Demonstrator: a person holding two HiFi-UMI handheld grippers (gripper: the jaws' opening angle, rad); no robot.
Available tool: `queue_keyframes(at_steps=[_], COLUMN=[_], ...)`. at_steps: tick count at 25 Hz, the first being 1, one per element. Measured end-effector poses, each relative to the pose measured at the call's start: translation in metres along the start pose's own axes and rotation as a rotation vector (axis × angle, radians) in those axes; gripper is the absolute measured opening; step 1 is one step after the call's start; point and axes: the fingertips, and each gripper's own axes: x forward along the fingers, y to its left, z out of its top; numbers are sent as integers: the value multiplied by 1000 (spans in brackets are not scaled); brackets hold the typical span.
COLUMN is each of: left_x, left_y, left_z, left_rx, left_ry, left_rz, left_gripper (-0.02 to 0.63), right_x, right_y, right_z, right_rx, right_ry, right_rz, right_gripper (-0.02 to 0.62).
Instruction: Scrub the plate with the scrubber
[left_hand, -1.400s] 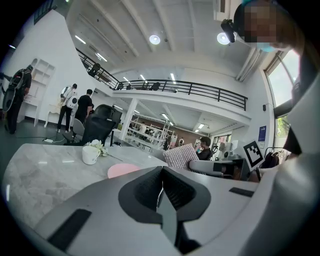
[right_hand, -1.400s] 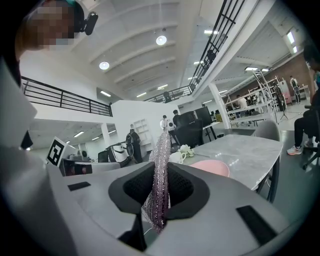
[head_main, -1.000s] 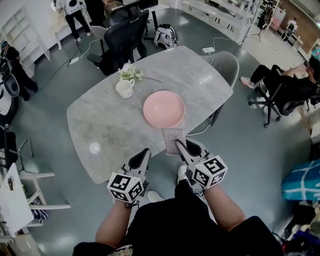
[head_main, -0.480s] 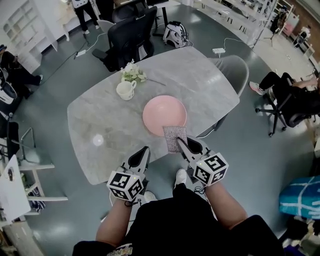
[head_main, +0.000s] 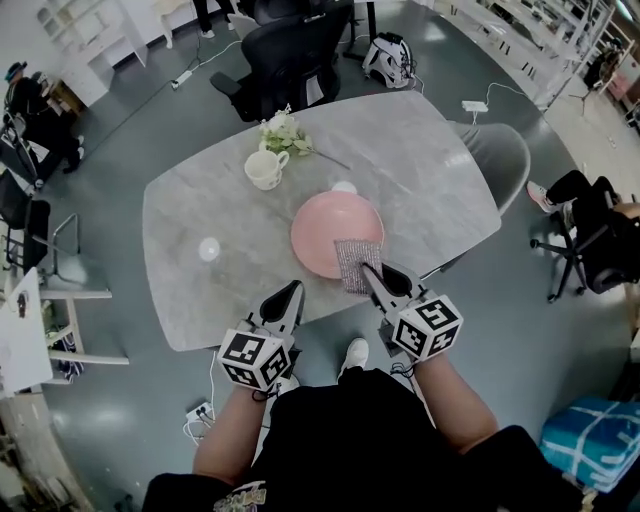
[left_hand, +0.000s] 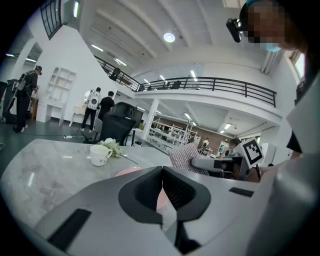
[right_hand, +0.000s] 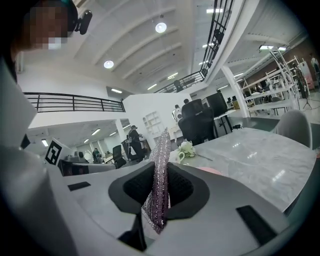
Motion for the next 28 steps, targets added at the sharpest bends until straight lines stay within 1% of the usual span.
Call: queue_keyframes(at_steps=[5, 11, 18, 24, 25, 26, 28], left_x=[13, 24, 32, 49, 53, 58, 65], left_y=[7, 13, 25, 58, 64, 69, 80], left_z=[-5, -15, -26, -37, -41, -44, -51], left_rx=[-13, -10, -8, -11, -17, -24, -34], left_ry=[2, 41, 100, 151, 163, 177, 207], left_rz=[70, 125, 146, 142, 138, 135, 132], left_gripper=[18, 18, 18, 20, 31, 72, 107], right_x=[10, 17, 30, 56, 61, 65, 71], right_y=[-22, -37, -41, -45, -47, -49, -52], right_z=[4, 5, -2, -9, -10, -11, -13], right_rx=[-4, -10, 9, 14, 13, 16, 23], right_ry=[22, 41, 75, 102, 108, 116, 133], right_rz=[38, 63, 71, 49, 42, 35, 23], right_gripper=[74, 73, 74, 74, 74, 74, 74])
